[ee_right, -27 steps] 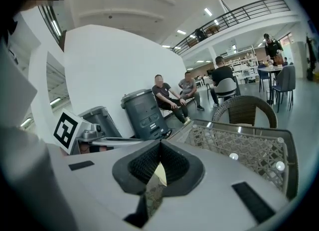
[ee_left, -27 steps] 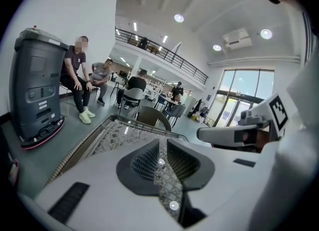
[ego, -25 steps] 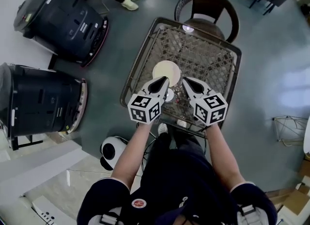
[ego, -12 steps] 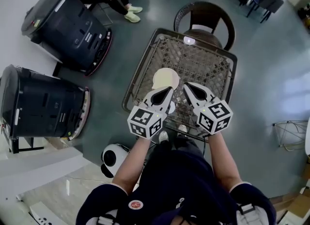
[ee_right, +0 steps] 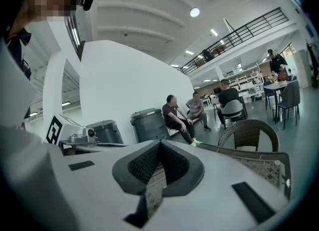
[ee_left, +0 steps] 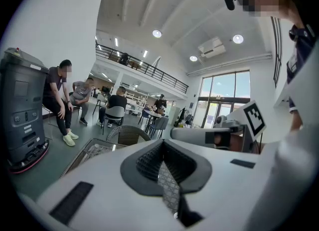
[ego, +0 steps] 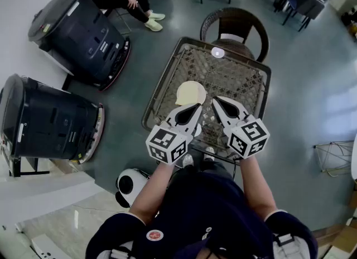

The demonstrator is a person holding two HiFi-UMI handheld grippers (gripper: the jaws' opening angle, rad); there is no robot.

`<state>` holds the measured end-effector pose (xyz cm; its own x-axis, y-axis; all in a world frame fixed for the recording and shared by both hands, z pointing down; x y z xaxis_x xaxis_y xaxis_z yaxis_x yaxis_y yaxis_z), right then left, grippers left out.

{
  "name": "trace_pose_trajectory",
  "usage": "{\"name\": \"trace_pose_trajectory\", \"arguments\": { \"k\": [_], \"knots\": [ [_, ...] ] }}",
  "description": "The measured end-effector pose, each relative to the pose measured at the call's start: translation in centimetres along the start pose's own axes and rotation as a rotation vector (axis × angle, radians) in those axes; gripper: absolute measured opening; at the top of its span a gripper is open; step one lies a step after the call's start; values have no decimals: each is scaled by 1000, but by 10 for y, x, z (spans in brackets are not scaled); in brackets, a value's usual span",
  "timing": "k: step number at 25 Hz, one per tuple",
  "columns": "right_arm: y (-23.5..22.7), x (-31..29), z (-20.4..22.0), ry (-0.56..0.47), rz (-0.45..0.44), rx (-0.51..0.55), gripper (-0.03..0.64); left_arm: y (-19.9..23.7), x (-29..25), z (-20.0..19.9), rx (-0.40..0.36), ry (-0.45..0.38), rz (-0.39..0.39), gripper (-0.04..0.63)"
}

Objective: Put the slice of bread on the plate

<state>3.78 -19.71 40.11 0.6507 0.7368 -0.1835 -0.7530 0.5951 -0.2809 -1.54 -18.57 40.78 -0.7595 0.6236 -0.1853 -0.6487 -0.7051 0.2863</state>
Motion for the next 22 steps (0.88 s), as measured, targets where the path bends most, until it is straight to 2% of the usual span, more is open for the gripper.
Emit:
{"name": "trace_pose_trajectory", "arguments": {
  "k": [22],
  "knots": [
    [11, -2, -10, -14, -7, 21, 6, 0, 8, -4, 5, -1, 11, 8]
  ]
}}
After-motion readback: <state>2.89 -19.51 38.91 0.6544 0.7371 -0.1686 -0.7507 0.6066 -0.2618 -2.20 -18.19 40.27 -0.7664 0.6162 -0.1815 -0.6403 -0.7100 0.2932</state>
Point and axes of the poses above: the fingertips, and each gripper's own axes: x backward along the fingers, y to its left, z out of its underside, the point moved 1 cm from there along x, backward along the fingers
